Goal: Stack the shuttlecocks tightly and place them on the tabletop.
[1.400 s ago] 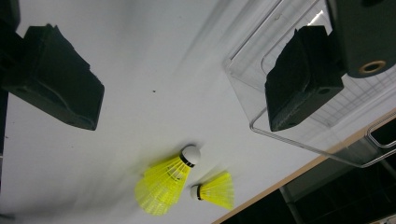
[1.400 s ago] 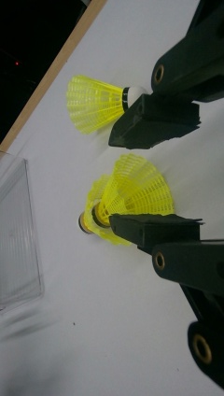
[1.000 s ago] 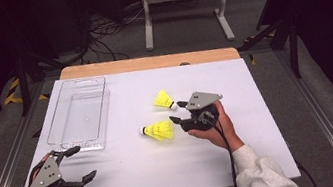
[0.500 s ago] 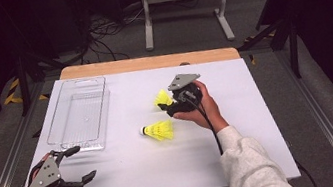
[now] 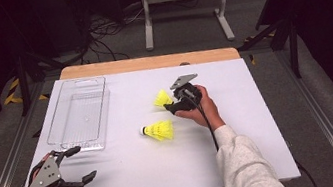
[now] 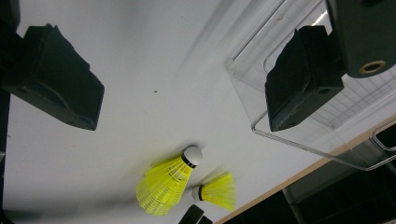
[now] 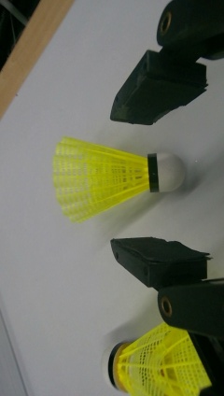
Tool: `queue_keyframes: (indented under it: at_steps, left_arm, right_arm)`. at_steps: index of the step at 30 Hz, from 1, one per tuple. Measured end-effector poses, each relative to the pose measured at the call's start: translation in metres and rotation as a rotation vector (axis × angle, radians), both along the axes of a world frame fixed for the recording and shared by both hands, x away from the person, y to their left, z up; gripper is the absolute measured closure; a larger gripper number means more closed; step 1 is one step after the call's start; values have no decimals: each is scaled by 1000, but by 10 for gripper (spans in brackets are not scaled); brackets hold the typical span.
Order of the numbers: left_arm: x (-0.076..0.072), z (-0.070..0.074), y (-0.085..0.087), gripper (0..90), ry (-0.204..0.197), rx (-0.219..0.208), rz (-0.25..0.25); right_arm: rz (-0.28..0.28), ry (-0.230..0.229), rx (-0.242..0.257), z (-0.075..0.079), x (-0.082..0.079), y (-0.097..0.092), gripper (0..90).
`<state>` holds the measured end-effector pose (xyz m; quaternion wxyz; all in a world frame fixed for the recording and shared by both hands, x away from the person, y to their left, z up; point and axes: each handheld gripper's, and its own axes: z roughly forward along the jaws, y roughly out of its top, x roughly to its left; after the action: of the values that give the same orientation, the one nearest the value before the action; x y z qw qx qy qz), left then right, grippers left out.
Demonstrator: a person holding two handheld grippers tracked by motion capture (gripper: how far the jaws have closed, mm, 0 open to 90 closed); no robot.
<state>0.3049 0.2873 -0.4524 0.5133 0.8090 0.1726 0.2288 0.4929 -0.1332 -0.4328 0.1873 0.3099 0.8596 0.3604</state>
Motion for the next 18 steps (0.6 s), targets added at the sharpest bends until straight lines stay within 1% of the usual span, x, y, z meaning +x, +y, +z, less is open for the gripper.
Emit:
queue_keyframes:
  at_steps: [1,2,3,5,7,9,11,13,15,18]
  left_arm:
    - [0,0,0,125,0,0,0]
    - [0,0,0,125,0,2,-1]
    - [0,0,0,125,2,1,-2]
    - [0,0,0,125,2,1,-1]
    - [1,0,0,126,4,2,-4]
    - [0,0,0,126,3,3,-3]
    - [0,0,0,125,2,4,-4]
    - [0,0,0,126,0,6,-4]
    - [0,0,0,126,3,5,-4]
    - [0,-1,0,126,4,6,-6]
  right_arm:
    - [1,8,-12,-3,1,0,343]
    - [1,8,-12,-3,1,0,343]
    - [-1,21,-21,-7,2,1,359]
    - [-2,31,-25,-10,3,1,375]
    - [-8,36,-37,-12,4,2,406]
    - [-10,36,-46,-13,5,3,412]
    - [-13,40,-59,-16,5,5,449]
    - [-8,51,-57,-19,6,6,455]
    - [-13,49,-67,-20,6,7,478]
    - [-16,47,-61,-21,7,7,504]
